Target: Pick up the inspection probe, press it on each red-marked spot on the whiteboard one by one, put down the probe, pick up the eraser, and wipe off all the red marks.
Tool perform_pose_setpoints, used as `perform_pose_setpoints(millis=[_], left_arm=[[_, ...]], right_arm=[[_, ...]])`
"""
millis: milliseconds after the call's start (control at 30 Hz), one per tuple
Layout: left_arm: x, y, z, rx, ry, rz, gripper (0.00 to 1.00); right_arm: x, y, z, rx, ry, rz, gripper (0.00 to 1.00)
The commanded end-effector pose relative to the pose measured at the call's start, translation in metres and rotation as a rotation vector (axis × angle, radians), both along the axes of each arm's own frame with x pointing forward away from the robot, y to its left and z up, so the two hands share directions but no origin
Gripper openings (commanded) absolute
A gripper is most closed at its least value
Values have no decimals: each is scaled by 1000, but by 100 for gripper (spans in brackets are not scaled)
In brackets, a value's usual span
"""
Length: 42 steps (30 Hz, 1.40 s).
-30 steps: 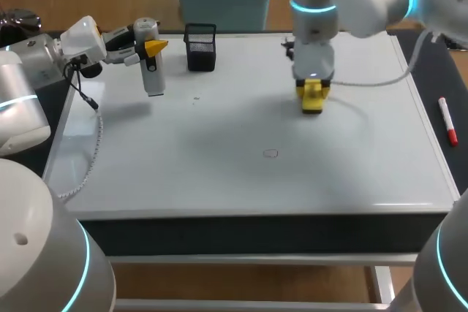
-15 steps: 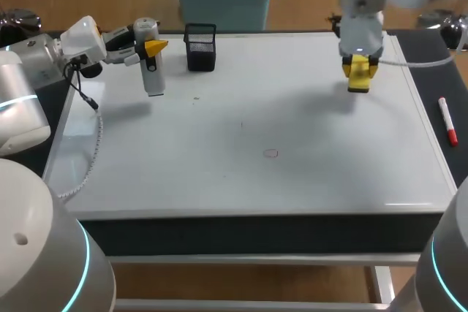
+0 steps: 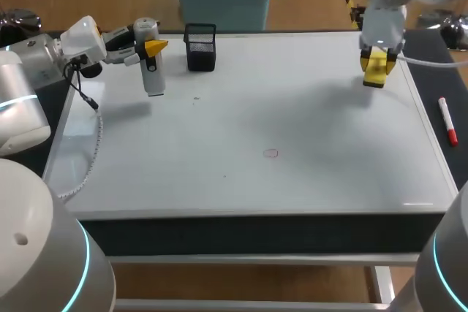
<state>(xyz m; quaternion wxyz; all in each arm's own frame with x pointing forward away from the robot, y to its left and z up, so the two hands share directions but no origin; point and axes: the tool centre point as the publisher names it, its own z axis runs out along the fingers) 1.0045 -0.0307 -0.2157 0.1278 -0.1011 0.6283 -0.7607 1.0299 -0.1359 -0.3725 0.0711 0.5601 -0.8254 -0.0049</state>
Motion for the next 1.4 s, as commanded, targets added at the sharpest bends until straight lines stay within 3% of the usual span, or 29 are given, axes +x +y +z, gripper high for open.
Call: perform_pose_setpoints(millis=[33,867,1067,1400], left_arm=[[0,-1,0,-1,-2,3,0],[0,-1,0,-1,-2,3,0],[-40,-36,4,44,-42,-64,0],[-107,-104,2,-5,-96,-167,0]], right_arm=[[-3,-7,2,8,-4,-2,0],[-5,-10,1,8,0,-9,0],[-5,-10,1,8,0,-9,0],[-5,-10,1,8,0,-9,0]])
